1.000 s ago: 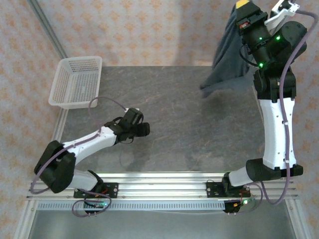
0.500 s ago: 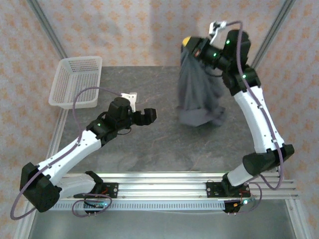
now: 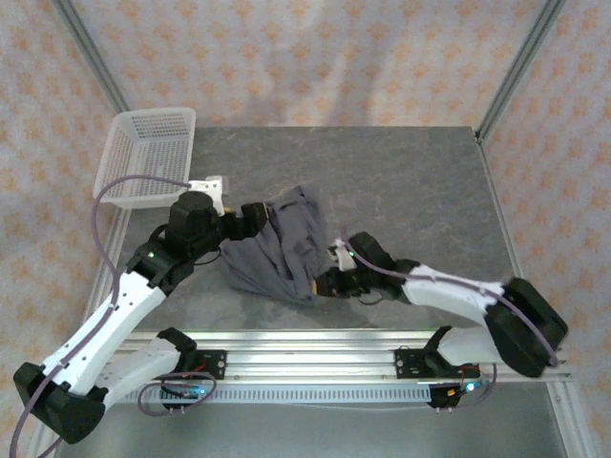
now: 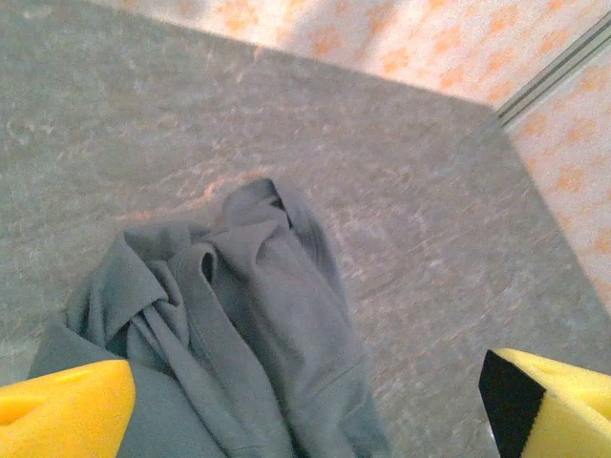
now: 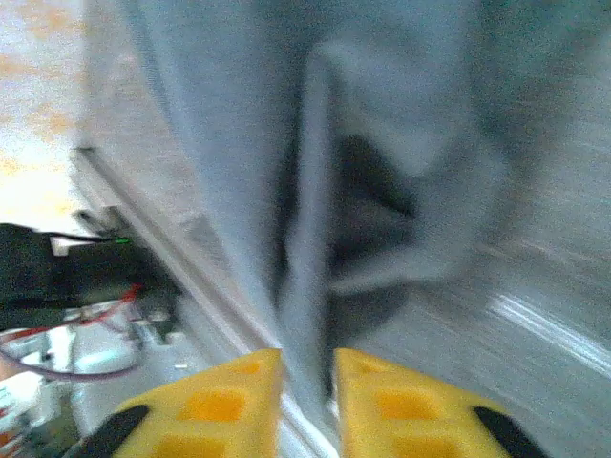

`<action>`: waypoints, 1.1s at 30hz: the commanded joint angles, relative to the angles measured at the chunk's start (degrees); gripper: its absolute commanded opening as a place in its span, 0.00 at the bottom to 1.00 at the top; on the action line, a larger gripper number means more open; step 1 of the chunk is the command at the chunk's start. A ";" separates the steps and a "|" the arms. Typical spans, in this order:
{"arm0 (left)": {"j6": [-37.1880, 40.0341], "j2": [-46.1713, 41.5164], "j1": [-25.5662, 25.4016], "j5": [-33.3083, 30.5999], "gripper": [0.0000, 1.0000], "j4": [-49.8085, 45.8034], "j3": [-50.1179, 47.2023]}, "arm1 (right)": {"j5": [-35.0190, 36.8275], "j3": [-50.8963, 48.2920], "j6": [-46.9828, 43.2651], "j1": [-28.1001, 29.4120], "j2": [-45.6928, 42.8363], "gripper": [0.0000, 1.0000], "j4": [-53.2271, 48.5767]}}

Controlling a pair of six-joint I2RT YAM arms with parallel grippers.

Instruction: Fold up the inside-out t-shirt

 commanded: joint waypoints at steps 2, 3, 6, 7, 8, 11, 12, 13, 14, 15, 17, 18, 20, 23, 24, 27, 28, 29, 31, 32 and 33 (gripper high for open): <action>-0.04 6.81 0.31 -1.11 0.95 -5.49 1.45 | 16.95 0.49 -1.83 -0.24 -14.12 0.36 -8.62; -0.89 9.39 0.40 -0.66 0.95 -6.32 2.31 | 20.07 1.51 -4.03 -0.32 -15.65 0.44 -11.60; -4.46 17.89 0.40 -0.79 0.90 -8.94 5.42 | 27.13 6.58 -8.65 -0.32 -15.23 0.63 -13.14; -6.47 20.50 0.40 -1.37 0.87 -9.42 6.36 | 28.40 8.72 -9.55 -0.37 -12.92 0.64 -11.78; -7.60 22.35 0.41 -2.29 0.84 -9.54 6.93 | 28.30 11.65 -10.40 -0.32 -10.37 0.64 -10.87; -10.13 26.15 0.74 -1.36 0.73 -5.30 7.02 | 27.28 23.03 -11.54 -0.22 3.15 0.64 -12.27; -11.09 27.20 0.92 -0.62 0.71 -3.20 6.97 | 27.30 26.84 -11.78 -0.26 8.00 0.64 -13.02; -11.88 28.51 1.02 -0.04 0.70 -1.73 7.24 | 27.57 30.03 -12.27 -0.18 12.40 0.63 -13.38; -12.48 29.87 1.19 -0.06 0.69 -0.98 7.64 | 28.18 32.16 -12.49 -0.15 15.82 0.63 -13.24; -13.51 31.53 1.52 -0.63 0.67 -0.91 8.35 | 28.88 34.29 -12.53 -0.15 19.38 0.62 -12.82; -14.82 34.42 2.31 -1.08 0.64 -0.58 9.55 | 28.47 38.19 -13.37 -0.15 25.26 0.62 -12.82; -15.58 35.53 2.71 -1.98 0.63 -0.17 9.85 | 27.65 40.66 -14.03 -0.15 28.31 0.61 -13.64; -15.86 37.71 3.34 -2.60 0.59 1.30 10.31 | 27.32 44.02 -14.36 -0.15 33.01 0.55 -15.49; -15.25 41.40 4.17 -0.24 0.49 1.58 12.21 | 27.15 46.32 -14.56 -0.19 37.34 0.28 -17.34; -15.16 42.38 4.31 0.24 0.43 1.29 12.60 | 27.98 46.66 -14.43 -0.19 37.74 0.16 -18.09; -15.24 43.27 4.82 -0.24 0.20 0.54 12.06 | 30.94 45.32 -13.55 -0.59 35.42 0.00 -18.66; -15.05 42.81 5.20 -0.64 0.11 -0.05 11.83 | 30.25 43.90 -12.53 -1.23 33.46 0.00 -17.64; -14.61 42.15 5.53 -0.71 0.04 -0.58 11.58 | 28.54 42.21 -11.56 -2.06 31.59 0.00 -16.07; -13.23 39.43 6.42 -0.72 0.00 -2.14 11.04 | 23.15 36.41 -8.04 -4.98 26.01 0.00 -10.54; -12.56 37.79 6.83 -0.56 0.00 -2.69 10.67 | 21.07 33.10 -5.93 -6.48 23.36 0.00 -7.36; -11.67 35.54 7.33 -0.09 0.00 -3.19 10.08 | 19.52 28.65 -3.63 -8.32 20.07 0.00 -3.97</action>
